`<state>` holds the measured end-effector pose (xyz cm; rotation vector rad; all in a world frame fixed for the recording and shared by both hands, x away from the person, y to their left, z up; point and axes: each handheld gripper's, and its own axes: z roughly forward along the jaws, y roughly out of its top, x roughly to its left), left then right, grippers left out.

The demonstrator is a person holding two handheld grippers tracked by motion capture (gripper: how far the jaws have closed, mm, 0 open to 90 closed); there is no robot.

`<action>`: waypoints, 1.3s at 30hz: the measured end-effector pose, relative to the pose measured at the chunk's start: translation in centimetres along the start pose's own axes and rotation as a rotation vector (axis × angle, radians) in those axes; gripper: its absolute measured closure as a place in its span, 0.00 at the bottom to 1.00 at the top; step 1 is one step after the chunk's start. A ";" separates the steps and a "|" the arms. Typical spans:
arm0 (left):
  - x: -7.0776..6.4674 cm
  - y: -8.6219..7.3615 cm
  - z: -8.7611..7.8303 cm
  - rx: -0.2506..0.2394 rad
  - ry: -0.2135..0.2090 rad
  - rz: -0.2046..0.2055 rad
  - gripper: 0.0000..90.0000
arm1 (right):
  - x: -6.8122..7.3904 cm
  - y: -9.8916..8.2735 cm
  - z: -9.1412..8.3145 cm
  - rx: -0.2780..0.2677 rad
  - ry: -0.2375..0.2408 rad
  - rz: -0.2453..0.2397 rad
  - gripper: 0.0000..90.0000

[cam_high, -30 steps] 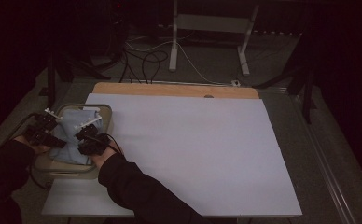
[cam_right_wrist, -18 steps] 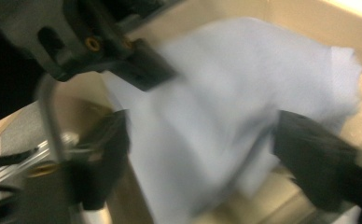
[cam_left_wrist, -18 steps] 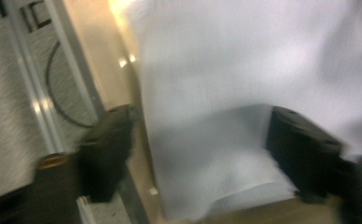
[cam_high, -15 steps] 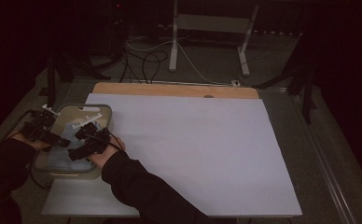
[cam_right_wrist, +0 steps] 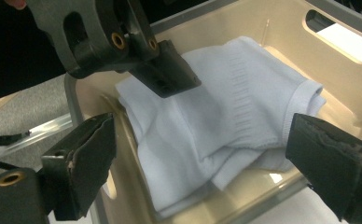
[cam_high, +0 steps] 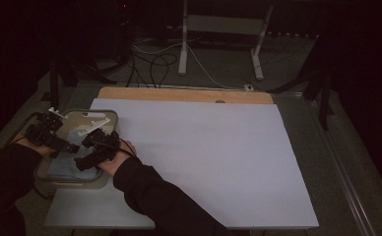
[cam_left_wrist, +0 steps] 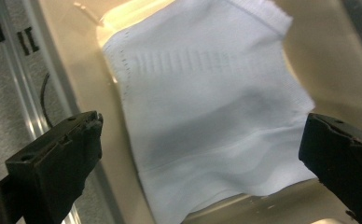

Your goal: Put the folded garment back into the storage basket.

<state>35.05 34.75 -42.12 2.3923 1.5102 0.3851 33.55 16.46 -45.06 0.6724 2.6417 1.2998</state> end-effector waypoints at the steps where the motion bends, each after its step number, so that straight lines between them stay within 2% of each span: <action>1: -0.1 0.1 0.0 -0.001 0.001 0.002 0.00 | 0.0 0.0 -0.1 -0.002 -0.006 -0.002 0.10; 2: -0.1 0.1 -0.1 -0.003 -0.001 0.002 0.00 | -0.1 -0.1 -0.2 -0.009 -0.009 -0.015 0.10; 4: -0.3 0.2 -0.1 -0.006 -0.008 0.003 0.00 | -0.2 -0.2 -0.3 -0.010 -0.005 -0.003 0.10; 11: -0.6 0.4 -0.4 -0.013 -0.007 0.004 0.00 | -0.7 -0.5 -0.6 -0.020 -0.018 -0.011 0.10; 17: -0.8 0.7 -0.8 -0.029 -0.034 0.007 0.00 | -1.4 -0.6 -0.9 -0.030 -0.034 -0.027 0.10; 22: -1.1 0.9 -0.9 -0.044 -0.040 0.007 0.00 | -1.7 -0.8 -1.0 -0.024 -0.038 -0.020 0.10; 31: -1.7 1.4 -0.9 -0.040 -0.056 0.010 0.00 | -2.4 -1.0 -1.9 -0.033 -0.044 -0.019 0.10; 33: -2.0 1.6 -1.1 -0.066 -0.042 0.020 0.00 | -2.7 -1.2 -2.3 -0.031 -0.046 -0.030 0.10; 36: -2.4 1.9 -1.3 -0.094 -0.061 0.025 0.00 | -3.2 -1.4 -2.9 -0.029 -0.058 -0.042 0.10; 37: -2.6 2.0 -1.4 -0.105 -0.062 0.039 0.00 | -3.4 -1.5 -3.2 -0.028 -0.060 -0.037 0.10; 39: -3.1 2.2 -1.5 -0.127 -0.096 0.046 0.00 | -3.7 -1.6 -3.6 -0.024 -0.082 -0.046 0.10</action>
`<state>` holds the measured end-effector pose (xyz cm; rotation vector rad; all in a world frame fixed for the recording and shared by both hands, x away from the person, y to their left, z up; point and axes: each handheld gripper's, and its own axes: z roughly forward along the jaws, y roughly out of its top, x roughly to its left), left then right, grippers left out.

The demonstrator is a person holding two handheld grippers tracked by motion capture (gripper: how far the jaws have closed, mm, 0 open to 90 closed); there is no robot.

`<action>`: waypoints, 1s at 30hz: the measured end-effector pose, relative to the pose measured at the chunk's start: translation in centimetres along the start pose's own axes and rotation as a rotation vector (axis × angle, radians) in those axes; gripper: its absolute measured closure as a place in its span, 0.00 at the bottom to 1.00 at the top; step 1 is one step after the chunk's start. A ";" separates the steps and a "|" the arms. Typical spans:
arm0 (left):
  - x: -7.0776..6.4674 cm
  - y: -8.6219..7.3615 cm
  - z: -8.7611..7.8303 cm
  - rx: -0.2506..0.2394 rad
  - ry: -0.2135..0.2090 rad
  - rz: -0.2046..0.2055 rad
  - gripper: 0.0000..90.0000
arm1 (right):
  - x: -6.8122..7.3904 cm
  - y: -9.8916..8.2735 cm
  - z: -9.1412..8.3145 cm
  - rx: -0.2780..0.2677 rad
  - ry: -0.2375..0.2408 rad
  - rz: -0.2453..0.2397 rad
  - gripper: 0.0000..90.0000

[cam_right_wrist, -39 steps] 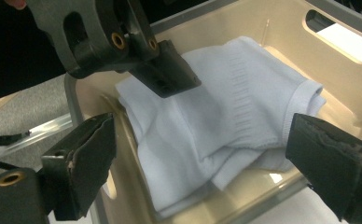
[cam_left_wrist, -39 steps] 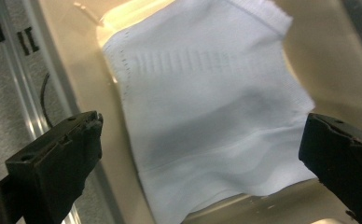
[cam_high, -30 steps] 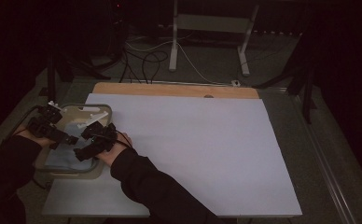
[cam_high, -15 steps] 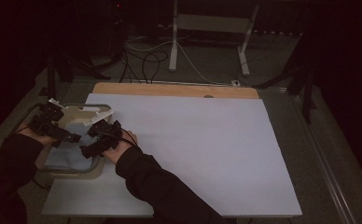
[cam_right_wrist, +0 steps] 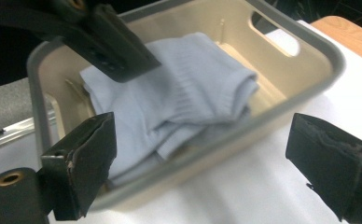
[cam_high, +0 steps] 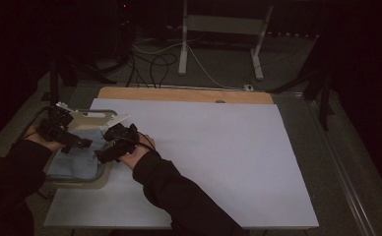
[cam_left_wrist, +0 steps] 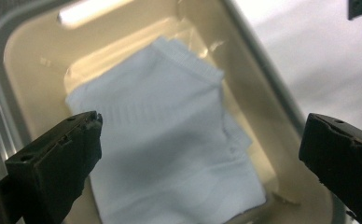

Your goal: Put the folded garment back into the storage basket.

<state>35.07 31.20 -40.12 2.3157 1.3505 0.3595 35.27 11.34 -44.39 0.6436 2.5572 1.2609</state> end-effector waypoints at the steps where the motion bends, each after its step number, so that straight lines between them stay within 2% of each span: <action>1: -0.2 0.2 0.0 -0.006 -0.014 0.005 0.00 | -0.2 -0.1 -0.2 -0.002 0.000 -0.001 0.10; 7: -1.6 1.1 0.1 -0.036 -0.017 0.042 0.00 | -1.1 -0.9 -1.5 0.007 -0.020 -0.024 0.10; 10: -2.3 1.5 0.3 -0.036 -0.029 0.061 0.00 | -1.7 -1.5 -2.2 0.001 -0.020 -0.033 0.10; 16: -3.5 2.1 0.9 -0.042 -0.042 0.090 0.00 | -2.8 -2.6 -3.3 -0.010 -0.016 -0.018 0.09; 18: -4.4 2.7 1.2 -0.048 -0.056 0.109 0.00 | -3.3 -3.3 -3.9 -0.009 -0.036 -0.030 0.09; 22: -5.5 3.3 1.6 -0.055 -0.065 0.150 0.00 | -4.0 -4.2 -4.6 -0.006 -0.044 -0.039 0.09; 30: -7.7 4.3 2.3 -0.067 -0.084 0.202 0.00 | -5.4 -5.7 -6.0 -0.004 -0.049 -0.028 0.09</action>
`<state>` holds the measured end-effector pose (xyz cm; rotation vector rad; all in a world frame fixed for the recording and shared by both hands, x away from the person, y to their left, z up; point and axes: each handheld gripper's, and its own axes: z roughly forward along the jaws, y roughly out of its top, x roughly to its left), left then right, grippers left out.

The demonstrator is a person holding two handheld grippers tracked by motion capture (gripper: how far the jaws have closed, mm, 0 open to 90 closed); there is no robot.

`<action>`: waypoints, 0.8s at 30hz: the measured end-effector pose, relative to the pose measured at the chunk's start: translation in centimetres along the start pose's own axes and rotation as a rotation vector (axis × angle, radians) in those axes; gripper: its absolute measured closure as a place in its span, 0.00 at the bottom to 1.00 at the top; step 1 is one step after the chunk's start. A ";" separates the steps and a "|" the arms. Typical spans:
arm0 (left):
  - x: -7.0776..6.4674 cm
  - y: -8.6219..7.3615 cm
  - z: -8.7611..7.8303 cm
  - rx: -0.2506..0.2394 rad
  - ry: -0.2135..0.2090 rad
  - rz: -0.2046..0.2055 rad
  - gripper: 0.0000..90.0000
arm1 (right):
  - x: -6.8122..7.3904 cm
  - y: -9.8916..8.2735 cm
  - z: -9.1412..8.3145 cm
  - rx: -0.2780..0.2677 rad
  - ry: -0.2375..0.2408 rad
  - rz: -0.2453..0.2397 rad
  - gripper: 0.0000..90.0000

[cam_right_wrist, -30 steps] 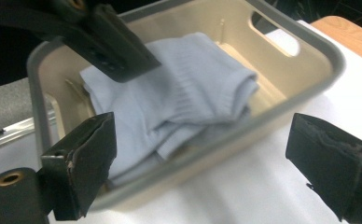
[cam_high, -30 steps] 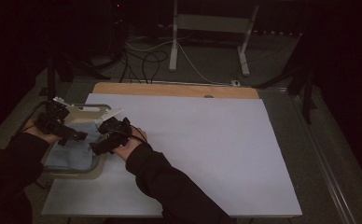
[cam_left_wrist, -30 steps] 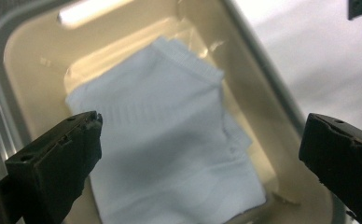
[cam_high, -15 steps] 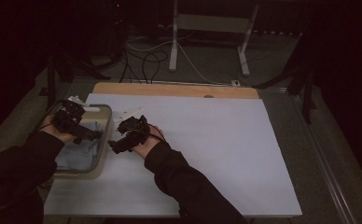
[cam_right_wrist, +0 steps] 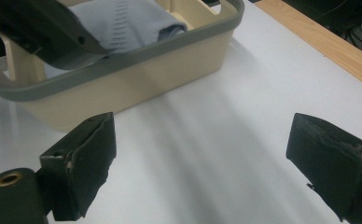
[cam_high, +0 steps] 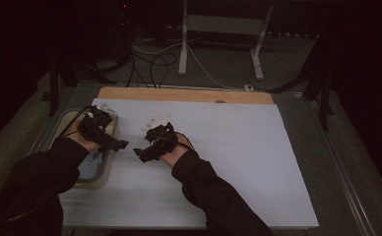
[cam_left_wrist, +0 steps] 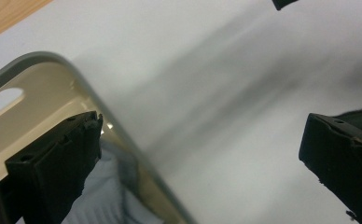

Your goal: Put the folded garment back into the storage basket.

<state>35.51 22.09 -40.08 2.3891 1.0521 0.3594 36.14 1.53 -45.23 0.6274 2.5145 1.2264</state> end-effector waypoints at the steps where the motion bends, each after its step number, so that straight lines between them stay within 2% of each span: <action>1: -0.2 0.1 0.1 0.000 -0.004 0.003 0.00 | -0.2 -0.2 -0.1 0.004 -0.004 0.004 0.09; 16: -2.1 1.1 1.6 -0.029 -0.059 0.067 0.00 | -1.7 -2.4 -1.8 0.004 0.007 0.004 0.09; 19: -2.7 1.2 2.0 -0.042 -0.070 0.095 0.00 | -1.9 -3.0 -2.3 0.005 0.007 -0.018 0.09; 21: -3.1 1.3 2.2 -0.052 -0.089 0.107 0.00 | -2.2 -3.3 -2.5 0.000 0.023 -0.010 0.09; 24: -3.6 1.5 2.4 -0.058 -0.106 0.130 0.00 | -2.5 -3.7 -2.9 0.001 0.023 -0.003 0.09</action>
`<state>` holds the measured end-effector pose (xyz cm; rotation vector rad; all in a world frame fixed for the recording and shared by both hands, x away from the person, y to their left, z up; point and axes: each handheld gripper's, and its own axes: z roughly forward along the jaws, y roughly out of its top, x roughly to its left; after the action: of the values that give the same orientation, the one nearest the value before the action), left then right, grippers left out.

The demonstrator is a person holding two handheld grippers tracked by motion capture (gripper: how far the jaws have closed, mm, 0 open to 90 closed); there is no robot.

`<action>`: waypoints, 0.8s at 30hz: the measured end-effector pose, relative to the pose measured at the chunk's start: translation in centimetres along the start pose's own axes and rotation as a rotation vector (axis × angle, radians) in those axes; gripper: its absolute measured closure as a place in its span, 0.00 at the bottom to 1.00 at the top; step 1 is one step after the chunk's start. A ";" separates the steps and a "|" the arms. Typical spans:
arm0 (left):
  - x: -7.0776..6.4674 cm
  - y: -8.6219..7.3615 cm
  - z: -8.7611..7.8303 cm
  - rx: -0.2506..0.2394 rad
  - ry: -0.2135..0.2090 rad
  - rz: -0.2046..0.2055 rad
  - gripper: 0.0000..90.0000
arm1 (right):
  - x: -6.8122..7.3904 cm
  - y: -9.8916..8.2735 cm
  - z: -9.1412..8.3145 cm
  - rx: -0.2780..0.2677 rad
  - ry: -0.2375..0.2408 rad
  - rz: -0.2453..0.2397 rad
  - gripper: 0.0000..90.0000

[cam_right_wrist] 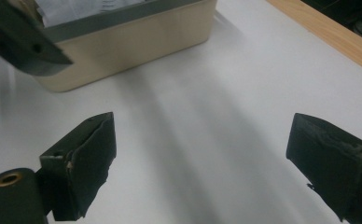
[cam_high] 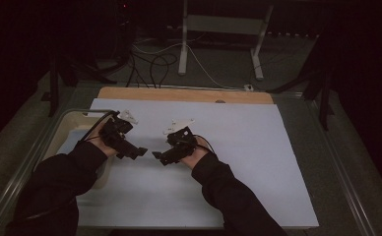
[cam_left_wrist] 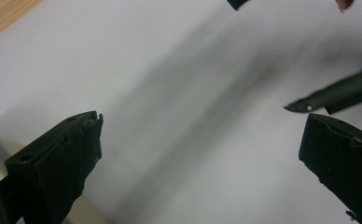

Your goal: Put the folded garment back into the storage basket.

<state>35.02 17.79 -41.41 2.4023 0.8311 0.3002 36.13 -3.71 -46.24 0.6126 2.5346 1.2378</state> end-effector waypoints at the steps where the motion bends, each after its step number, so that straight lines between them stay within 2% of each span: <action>1: -0.2 0.0 0.1 -0.009 -0.007 -0.004 0.00 | -0.2 -0.1 -0.1 0.001 0.000 0.000 0.09; 3: -0.5 0.2 0.3 -0.007 -0.020 0.014 0.00 | -0.4 -0.4 -0.4 -0.006 -0.001 0.009 0.09; 8: -1.6 0.3 1.0 -0.023 -0.056 0.057 0.00 | -1.0 -1.1 -1.0 -0.005 0.000 -0.001 0.09; 10: -2.1 0.4 1.3 -0.018 -0.053 0.080 0.00 | -1.2 -1.4 -1.2 0.001 0.000 -0.006 0.09; 14: -2.8 0.4 1.8 -0.015 -0.058 0.103 0.00 | -1.5 -2.1 -1.6 0.005 0.011 -0.004 0.09; 17: -3.3 0.3 2.0 -0.034 -0.087 0.099 0.00 | -1.6 -2.7 -1.8 0.018 0.017 -0.014 0.09; 20: -3.8 0.0 2.2 -0.042 -0.105 0.118 0.00 | -1.5 -3.2 -2.0 0.016 0.023 -0.009 0.09; 24: -4.5 -0.3 2.6 -0.031 -0.124 0.130 0.00 | -1.4 -3.9 -2.4 0.012 0.027 -0.024 0.09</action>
<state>32.32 13.99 -43.86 2.4231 0.6114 0.2101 35.43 -8.18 -47.88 0.5699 2.5657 1.2310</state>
